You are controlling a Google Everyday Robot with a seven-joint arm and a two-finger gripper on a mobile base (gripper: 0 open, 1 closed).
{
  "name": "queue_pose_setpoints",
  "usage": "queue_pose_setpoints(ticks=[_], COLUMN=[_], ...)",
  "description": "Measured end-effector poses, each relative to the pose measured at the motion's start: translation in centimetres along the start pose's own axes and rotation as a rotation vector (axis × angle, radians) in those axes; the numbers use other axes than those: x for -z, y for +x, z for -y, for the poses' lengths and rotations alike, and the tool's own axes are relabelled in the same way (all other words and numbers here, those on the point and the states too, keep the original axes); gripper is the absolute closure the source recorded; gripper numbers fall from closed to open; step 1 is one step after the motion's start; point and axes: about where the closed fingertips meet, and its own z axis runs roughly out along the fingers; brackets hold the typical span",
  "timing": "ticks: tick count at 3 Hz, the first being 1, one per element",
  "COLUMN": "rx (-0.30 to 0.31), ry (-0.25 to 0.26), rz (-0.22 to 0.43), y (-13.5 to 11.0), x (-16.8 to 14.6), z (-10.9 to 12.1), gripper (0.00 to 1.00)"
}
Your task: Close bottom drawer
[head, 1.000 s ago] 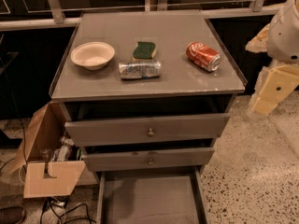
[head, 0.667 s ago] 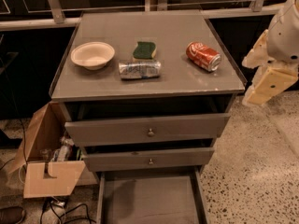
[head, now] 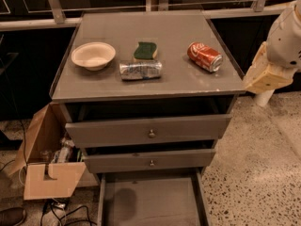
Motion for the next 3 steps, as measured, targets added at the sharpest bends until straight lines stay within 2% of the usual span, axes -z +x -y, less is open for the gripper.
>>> queue_pose_setpoints(ticks=[1, 2, 3], rx=[-0.086, -0.168, -0.238], ry=[-0.02, -0.07, -0.16], rz=[0.024, 0.021, -0.002], y=[1.2, 3.9, 6.5], x=[-2.3, -6.5, -11.7], z=[-2.0, -5.9, -11.2], gripper=[1.0, 1.0, 1.0])
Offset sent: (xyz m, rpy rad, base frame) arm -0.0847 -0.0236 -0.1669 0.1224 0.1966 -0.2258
